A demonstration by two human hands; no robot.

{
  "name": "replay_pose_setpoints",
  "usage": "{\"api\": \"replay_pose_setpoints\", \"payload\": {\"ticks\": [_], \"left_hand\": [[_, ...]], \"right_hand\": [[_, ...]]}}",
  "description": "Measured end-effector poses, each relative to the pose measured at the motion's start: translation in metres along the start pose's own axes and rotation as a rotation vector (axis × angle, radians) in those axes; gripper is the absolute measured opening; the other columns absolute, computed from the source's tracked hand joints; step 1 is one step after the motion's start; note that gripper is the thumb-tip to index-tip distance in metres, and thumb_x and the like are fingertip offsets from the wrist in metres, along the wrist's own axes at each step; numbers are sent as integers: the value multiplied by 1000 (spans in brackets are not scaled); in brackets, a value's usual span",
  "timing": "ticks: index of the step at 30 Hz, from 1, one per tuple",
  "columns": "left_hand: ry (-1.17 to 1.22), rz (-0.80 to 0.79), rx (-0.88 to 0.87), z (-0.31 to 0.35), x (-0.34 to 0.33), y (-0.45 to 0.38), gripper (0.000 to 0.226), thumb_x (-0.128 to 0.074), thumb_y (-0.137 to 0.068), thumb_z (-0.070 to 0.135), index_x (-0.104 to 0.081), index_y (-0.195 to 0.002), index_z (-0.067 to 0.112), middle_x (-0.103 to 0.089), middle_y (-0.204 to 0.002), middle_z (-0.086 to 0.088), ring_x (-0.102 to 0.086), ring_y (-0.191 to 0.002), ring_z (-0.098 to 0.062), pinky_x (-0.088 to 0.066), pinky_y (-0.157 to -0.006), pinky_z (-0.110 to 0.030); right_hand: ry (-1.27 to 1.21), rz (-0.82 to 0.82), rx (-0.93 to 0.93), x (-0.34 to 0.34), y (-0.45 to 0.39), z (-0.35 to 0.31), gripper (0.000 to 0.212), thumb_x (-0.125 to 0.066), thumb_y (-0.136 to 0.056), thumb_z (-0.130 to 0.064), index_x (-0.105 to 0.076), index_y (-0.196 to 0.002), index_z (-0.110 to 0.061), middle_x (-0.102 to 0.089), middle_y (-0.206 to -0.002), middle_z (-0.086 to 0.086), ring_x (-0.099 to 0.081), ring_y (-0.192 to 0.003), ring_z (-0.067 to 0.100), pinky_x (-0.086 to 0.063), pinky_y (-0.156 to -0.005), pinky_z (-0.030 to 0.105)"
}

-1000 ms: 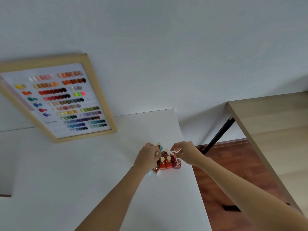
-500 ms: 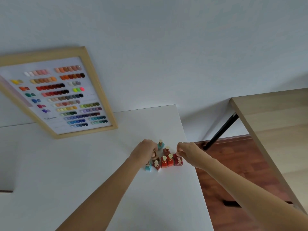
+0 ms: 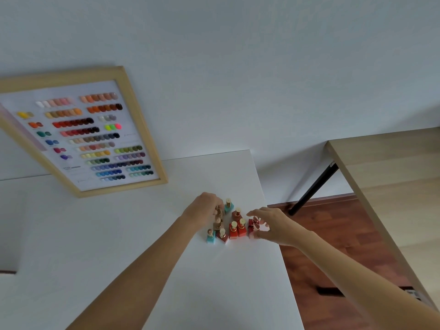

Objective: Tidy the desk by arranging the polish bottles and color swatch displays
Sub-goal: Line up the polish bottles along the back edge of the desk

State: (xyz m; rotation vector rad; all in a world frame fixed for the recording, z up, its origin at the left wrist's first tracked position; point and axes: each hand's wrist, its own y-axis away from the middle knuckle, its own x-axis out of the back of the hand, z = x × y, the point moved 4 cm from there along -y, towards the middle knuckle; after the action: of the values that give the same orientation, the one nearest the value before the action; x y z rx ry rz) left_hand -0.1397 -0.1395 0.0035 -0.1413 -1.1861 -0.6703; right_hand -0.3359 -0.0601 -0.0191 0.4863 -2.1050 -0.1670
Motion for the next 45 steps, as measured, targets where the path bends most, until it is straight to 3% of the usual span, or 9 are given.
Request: {"api": "replay_pose_setpoints", "payload": {"ticks": [3,9,12,15,19,27,31,39,45], "left_hand": [[41,50,25,1,4,-1,25,-62,-87,7,-66,-112,10,-69,-106,-11,-66,-93,-23,-45,-78,-21],[99,31,59,4,2,0,24,-60,-90,19,-67,-111,8,-70,-104,-11,-65,-92,-22,-47,-79,-23],[199,-36,51,1,3,2,31,-60,-90,27,-63,-118,13,-66,-114,-8,-63,-94,-17,-49,-82,-24],[295,-160,42,-3,1,5,41,-65,-86,33,-57,-125,23,-59,-123,-2,-58,-93,-10,-43,-72,-15],[244,-236,57,-7,-5,7,44,-70,-82,21,-56,-123,31,-57,-123,1,-59,-103,-15,-47,-79,-23],[52,-164,0,-2,-13,0,36,-72,-79,13,-66,-113,20,-64,-114,-4,-61,-96,-20,-48,-83,-25],[51,-124,-6,-3,-14,-1,25,-71,-79,13,-70,-104,15,-68,-106,-7,-63,-91,-21,-48,-79,-25],[49,-77,-10,-17,0,0,14,-73,-79,13,-70,-92,11,-69,-96,-7,-61,-81,-18,-45,-72,-23],[106,-39,-3,-31,27,-20,15,-71,-80,11,-72,-94,12,-70,-96,-7,-63,-88,-21,-53,-83,-35]], "right_hand": [[18,-22,0,-4,-1,0,60,-74,-79,-35,-48,-132,-25,-57,-123,-4,-53,-93,3,-49,-86,22],[35,39,-2,-11,-3,0,38,-70,-84,-24,-55,-119,-20,-63,-108,1,-58,-86,10,-49,-77,19],[36,56,-2,-15,-3,1,29,-67,-86,-25,-56,-112,-21,-63,-102,0,-61,-87,16,-51,-76,24],[31,66,-19,-17,-4,3,27,-66,-86,-27,-53,-109,-22,-62,-99,-1,-59,-85,16,-50,-73,24],[30,60,-36,-20,-7,6,25,-65,-86,-23,-50,-106,-22,-63,-98,-1,-60,-84,17,-49,-70,23],[64,71,-5,-22,-10,6,22,-63,-89,-24,-49,-106,-25,-63,-98,-2,-54,-81,14,-39,-68,18],[39,63,26,-19,-9,6,15,-61,-90,-21,-57,-104,-23,-65,-100,-1,-61,-83,17,-53,-77,28],[41,69,58,-8,-16,9,14,-62,-89,-17,-63,-103,-17,-66,-99,1,-62,-83,19,-53,-80,30],[23,142,44,21,-41,18,13,-66,-87,-12,-62,-98,-16,-61,-87,-6,-58,-70,10,-45,-69,16]]}}
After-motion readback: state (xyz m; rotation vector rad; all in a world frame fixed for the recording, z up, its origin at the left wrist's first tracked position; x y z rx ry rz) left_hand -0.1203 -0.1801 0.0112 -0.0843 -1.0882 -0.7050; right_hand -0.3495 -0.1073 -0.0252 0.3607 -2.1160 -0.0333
